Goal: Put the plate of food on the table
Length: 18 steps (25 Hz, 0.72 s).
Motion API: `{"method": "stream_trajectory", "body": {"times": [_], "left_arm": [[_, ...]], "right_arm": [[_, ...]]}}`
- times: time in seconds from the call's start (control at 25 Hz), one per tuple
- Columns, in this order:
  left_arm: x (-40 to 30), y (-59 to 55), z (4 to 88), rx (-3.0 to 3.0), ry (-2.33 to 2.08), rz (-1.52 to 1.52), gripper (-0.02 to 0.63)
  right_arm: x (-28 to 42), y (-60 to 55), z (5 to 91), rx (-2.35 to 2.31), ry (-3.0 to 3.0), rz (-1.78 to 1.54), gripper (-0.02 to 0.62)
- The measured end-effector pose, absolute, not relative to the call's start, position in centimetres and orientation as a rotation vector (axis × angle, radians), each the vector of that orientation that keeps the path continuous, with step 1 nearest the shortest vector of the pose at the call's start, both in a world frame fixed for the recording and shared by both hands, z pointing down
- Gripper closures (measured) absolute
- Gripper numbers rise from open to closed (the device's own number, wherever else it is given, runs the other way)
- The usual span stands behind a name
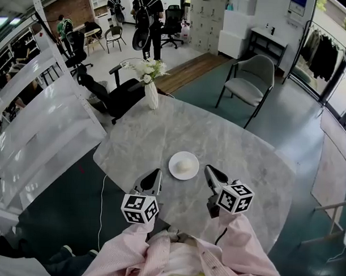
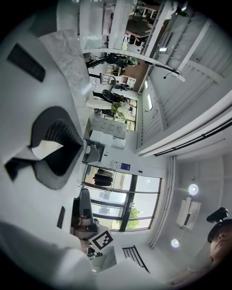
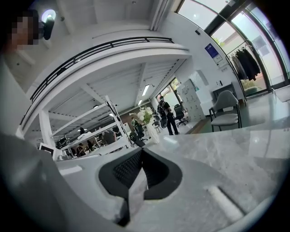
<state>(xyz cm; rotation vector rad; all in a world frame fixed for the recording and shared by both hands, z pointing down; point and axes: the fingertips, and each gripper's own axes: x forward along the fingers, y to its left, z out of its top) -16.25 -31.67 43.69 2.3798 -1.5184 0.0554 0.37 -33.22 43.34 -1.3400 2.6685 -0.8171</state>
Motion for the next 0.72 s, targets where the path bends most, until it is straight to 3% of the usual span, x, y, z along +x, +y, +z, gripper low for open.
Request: {"method": "stream_trajectory", "body": {"times": [0.72], "left_arm": [[-17.8,-31.5,39.1,2.485,-1.622,0.007,0.614]], "right_arm": [[1.7,-32.6,37.9,-1.311,2.618,-0.512,0.591]]}}
